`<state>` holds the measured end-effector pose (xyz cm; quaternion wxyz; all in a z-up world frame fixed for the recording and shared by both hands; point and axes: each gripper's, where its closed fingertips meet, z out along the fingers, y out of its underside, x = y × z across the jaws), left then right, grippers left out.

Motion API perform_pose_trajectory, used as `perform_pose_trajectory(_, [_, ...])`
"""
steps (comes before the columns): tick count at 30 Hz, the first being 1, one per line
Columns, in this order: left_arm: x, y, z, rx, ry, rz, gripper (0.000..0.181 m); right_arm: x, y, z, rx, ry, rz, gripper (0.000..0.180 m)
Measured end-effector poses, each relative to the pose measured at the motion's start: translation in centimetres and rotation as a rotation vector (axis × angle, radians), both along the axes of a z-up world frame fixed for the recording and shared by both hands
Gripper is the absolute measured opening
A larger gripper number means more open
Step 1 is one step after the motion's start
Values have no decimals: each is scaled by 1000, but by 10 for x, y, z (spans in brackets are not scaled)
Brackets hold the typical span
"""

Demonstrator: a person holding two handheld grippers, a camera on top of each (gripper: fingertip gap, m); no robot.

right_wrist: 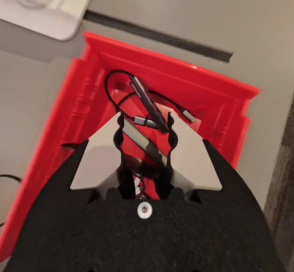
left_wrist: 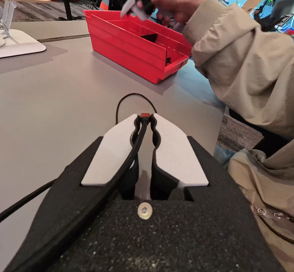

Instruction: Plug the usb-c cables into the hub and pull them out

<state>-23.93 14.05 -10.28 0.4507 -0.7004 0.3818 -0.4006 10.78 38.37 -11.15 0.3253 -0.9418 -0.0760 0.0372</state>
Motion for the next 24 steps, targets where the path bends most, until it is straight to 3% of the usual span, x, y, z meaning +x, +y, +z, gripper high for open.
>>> perform_pose_trajectory(3, [1, -2, -1, -3, 3, -16, 12, -77, -37, 72, 309, 100, 179, 52])
perform_pose_trajectory(6, [8, -13, -3, -15, 3, -94, 12, -202, -118, 97, 425, 324, 552, 51])
perform_pose_trajectory(8, [16, -38, 2, -38, -28, -252, 12, -260, -163, 91, 454, 453, 720, 41])
perform_pose_trajectory(10, [22, -75, 11, -86, -79, -471, 12, -302, -201, 69, 360, 553, 891, 44])
perform_pose_trajectory(14, [26, -123, 18, -118, -106, -712, 12, -340, -226, 33, 271, 670, 1012, 46])
perform_pose_trajectory(18, [30, -145, 23, -167, -144, -811, 12, -366, -238, 5, 276, 611, 1121, 46])
perform_pose_trajectory(23, [34, -151, 20, -198, -137, -844, 13, -395, -257, 1, 347, 520, 1229, 38])
perform_pose_trajectory(24, [35, -151, 18, -204, -132, -841, 13, -399, -259, 2, 378, 506, 1244, 23])
